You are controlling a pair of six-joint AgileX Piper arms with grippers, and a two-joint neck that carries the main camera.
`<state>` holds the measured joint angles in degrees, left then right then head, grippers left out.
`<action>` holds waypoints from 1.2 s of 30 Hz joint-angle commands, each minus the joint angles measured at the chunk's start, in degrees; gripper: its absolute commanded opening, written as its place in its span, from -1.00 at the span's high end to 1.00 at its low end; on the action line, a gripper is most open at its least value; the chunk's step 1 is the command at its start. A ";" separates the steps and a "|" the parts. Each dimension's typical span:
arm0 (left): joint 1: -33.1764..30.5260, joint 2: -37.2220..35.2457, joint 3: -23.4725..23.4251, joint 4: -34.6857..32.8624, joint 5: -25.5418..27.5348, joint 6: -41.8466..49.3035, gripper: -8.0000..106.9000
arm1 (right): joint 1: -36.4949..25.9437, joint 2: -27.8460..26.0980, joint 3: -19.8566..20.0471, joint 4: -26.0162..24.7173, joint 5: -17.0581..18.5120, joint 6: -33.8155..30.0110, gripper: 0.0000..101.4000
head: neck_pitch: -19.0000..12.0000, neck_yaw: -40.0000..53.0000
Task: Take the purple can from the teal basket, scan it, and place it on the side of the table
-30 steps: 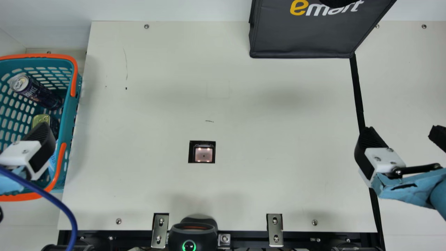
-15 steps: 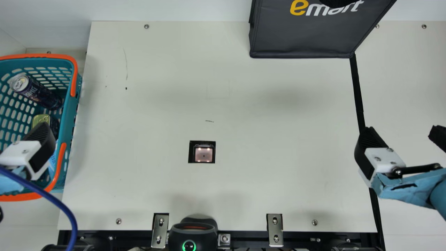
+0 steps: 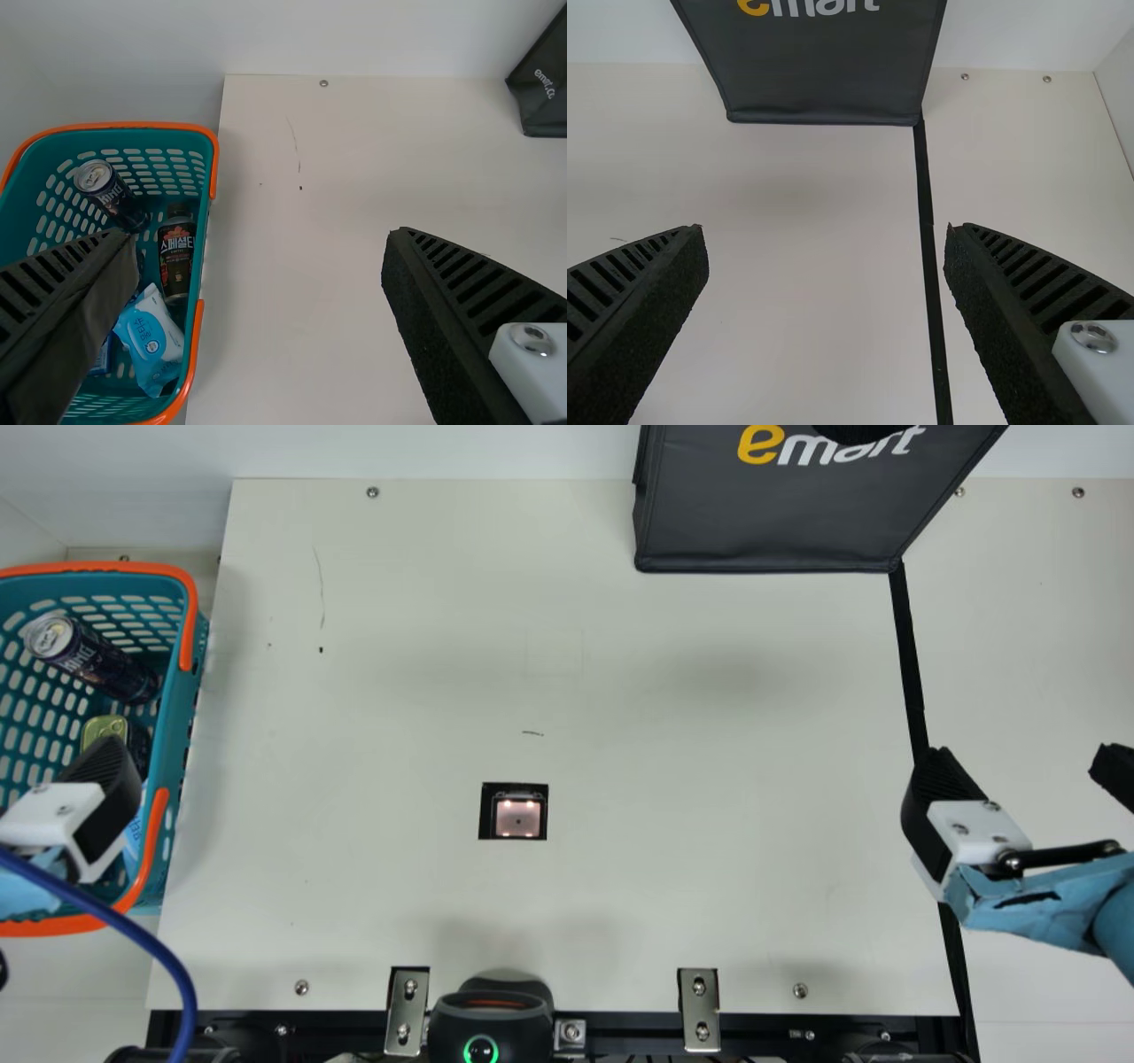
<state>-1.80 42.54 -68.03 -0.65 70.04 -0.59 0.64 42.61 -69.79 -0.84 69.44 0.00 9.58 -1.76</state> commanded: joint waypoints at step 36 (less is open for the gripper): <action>0.00 0.00 0.00 0.00 0.00 0.00 -0.71 | 0.00 0.00 0.00 0.00 0.05 0.00 -0.87 | -1.66 0.18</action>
<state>-1.80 42.54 -68.03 -0.65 70.04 -0.59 0.64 42.61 -69.79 -0.84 69.50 0.00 9.58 -1.76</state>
